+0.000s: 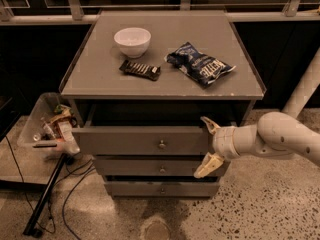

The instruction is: Open top drawer

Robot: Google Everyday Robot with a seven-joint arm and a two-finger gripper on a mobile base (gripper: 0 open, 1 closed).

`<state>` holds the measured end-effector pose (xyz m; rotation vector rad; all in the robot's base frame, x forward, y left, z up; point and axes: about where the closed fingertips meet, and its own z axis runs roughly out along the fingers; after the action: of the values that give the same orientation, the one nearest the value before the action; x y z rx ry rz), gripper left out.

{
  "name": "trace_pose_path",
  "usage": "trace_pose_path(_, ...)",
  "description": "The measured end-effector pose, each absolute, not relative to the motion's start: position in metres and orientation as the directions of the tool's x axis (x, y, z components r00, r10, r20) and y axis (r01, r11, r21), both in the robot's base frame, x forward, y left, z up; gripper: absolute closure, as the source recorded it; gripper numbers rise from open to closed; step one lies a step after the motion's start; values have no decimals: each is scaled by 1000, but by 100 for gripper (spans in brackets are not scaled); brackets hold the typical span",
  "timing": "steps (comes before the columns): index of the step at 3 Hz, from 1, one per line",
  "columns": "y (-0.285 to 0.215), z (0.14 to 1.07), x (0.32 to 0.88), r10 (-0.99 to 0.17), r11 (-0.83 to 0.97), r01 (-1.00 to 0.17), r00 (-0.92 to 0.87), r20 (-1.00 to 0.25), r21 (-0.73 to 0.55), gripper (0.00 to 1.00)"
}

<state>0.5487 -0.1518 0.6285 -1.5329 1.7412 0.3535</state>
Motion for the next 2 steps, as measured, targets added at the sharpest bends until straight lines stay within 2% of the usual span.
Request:
trace_pose_path(1,-149,633,549,-717,236,-932,25,-697,-276,0)
trace_pose_path(2,-149,633,549,-717,236,-932,25,-697,-276,18)
